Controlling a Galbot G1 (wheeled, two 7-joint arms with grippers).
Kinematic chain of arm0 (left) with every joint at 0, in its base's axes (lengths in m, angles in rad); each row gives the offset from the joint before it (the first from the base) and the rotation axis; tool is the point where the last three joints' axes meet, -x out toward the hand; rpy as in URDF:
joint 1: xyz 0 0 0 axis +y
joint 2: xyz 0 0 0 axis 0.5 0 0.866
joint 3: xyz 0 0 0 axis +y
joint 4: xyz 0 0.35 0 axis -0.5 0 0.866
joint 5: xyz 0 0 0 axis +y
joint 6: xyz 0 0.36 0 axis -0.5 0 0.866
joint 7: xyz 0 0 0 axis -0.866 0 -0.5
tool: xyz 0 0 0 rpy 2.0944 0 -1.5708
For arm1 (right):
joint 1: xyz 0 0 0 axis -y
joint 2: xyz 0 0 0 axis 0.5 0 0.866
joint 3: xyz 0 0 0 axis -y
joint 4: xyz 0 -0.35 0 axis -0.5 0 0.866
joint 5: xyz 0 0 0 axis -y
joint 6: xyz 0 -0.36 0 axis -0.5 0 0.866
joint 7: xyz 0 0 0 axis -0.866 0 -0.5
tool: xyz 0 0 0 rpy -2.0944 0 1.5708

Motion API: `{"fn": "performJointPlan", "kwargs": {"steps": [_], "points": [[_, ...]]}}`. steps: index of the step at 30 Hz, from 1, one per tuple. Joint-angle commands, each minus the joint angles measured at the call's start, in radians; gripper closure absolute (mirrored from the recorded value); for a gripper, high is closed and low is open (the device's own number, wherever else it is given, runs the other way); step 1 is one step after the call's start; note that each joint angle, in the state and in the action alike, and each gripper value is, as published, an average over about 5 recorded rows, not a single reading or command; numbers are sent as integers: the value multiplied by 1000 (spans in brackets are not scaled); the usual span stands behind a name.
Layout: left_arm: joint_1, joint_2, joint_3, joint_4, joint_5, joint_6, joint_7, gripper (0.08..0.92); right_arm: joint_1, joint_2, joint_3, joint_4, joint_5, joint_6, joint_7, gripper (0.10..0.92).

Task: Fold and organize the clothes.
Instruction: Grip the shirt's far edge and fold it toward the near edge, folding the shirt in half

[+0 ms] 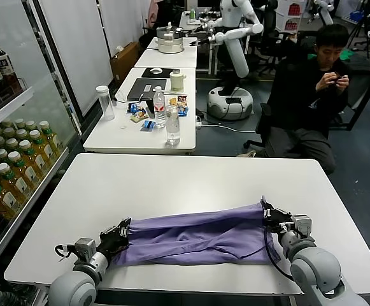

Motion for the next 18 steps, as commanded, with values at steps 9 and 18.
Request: {"fn": "performJointPlan", "kwargs": {"steps": [9,18], "points": [[88,-92,-5,-85,242,-104,-83,598,-43,12,-18,26,-81,1,-6,629],[232,-284,19,-150,373,-163,-167,338,-85,8,13,66,-88,4,-8,370]]}}
